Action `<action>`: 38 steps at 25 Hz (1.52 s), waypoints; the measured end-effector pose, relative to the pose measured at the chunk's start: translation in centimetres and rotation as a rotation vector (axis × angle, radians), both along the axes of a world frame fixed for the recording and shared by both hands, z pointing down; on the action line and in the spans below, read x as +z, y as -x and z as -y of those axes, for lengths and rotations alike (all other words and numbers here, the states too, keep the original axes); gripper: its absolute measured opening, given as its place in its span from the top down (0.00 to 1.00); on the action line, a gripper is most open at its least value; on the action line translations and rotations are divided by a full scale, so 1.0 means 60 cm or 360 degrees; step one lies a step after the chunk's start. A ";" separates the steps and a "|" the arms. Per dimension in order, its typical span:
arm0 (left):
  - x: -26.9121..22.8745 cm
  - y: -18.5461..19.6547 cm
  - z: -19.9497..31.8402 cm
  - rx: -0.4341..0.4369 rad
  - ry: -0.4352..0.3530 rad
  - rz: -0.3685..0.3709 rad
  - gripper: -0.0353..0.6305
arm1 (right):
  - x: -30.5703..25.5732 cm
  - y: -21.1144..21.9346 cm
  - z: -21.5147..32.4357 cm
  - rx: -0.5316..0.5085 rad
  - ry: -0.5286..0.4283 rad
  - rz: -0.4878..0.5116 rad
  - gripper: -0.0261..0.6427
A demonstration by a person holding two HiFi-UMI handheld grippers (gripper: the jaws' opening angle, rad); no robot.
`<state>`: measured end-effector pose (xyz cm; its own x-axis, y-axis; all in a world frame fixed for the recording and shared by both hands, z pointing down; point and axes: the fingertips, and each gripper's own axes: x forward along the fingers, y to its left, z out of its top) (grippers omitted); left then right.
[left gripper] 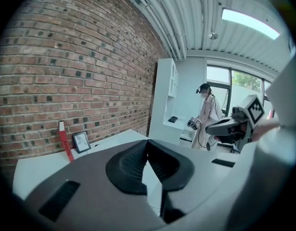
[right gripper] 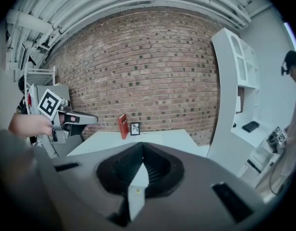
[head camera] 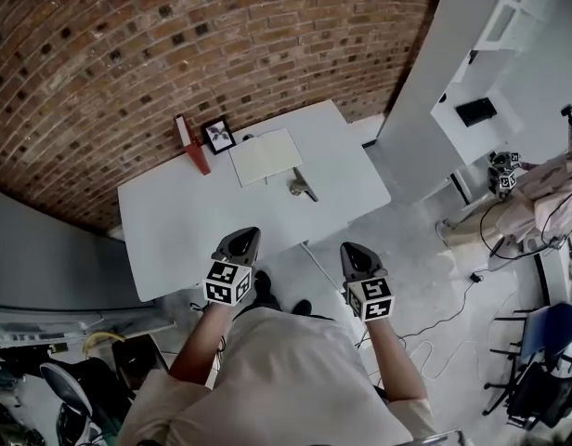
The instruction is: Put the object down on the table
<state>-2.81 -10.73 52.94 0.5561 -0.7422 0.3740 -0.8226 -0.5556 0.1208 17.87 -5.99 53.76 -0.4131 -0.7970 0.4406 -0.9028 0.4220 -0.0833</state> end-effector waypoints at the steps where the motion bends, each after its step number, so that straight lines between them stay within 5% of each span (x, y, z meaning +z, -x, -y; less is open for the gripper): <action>1: -0.005 0.006 -0.005 -0.0010 -0.0005 -0.0004 0.96 | -0.003 0.003 -0.001 -0.0009 -0.0005 0.0004 0.96; 20: -0.078 0.102 -0.015 0.0195 -0.0118 -0.0094 0.96 | -0.085 0.090 0.024 0.0035 -0.0183 0.0047 0.96; 38: -0.103 0.129 -0.018 0.0226 -0.0150 -0.0170 0.96 | -0.119 0.119 0.004 0.0075 -0.0225 0.0015 0.96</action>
